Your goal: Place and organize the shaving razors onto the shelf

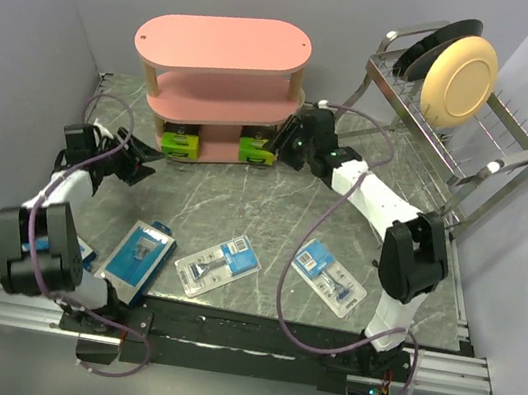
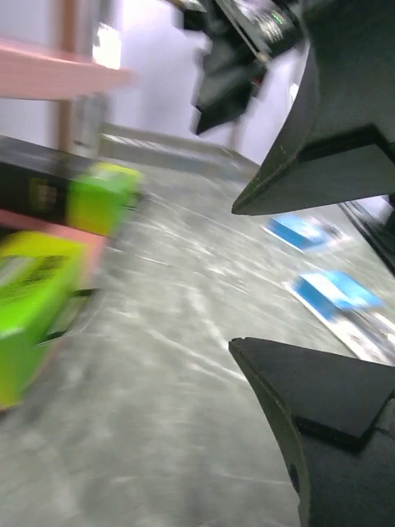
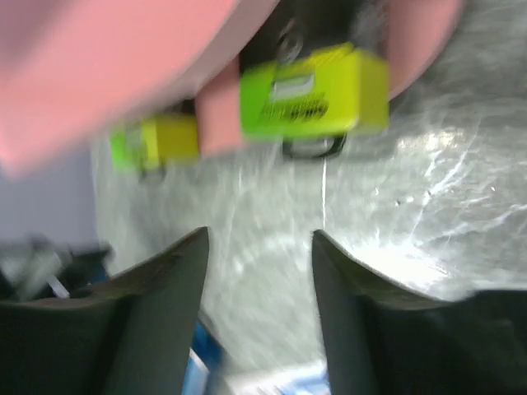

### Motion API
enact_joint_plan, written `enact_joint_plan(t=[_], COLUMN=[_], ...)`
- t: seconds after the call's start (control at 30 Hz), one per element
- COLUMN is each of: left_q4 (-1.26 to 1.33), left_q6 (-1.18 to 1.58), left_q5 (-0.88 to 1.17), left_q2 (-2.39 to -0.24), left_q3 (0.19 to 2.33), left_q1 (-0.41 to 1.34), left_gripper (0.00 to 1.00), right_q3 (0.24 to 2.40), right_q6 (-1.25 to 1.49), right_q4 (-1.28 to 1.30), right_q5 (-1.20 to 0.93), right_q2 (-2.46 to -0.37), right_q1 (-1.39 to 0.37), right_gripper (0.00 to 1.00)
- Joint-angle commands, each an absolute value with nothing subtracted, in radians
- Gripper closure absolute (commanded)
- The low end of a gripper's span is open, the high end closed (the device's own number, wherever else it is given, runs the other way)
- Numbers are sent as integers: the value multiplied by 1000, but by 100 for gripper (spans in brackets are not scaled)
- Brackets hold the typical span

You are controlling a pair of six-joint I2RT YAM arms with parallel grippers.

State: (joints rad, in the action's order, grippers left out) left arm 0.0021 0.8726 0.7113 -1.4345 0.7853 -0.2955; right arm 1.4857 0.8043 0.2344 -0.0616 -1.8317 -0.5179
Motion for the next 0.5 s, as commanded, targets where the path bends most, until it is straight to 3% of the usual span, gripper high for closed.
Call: enact_joint_plan(t=[0.0,0.23,0.33,0.47], left_q4=[-215,-468,-469,-427], left_q6=[597,203,108,113], left_q5=[801,746,588,360], left_q2=[-1284,-1184,-1164,-1180], left_q3=[764,877,894,838], left_q1=[-244,89,306,440], left_gripper=[33,34,35,42], right_q3=[1395,1251,1171,1091], right_q6=[458,238,216,229], right_q4=[261,371,361,293], right_q5=[-301,-333,-241,-187], right_q2=[-1696,-1474,-1369,-1240], right_q1=[-508,-474,-424,-364], right_gripper=[33,26,24,21])
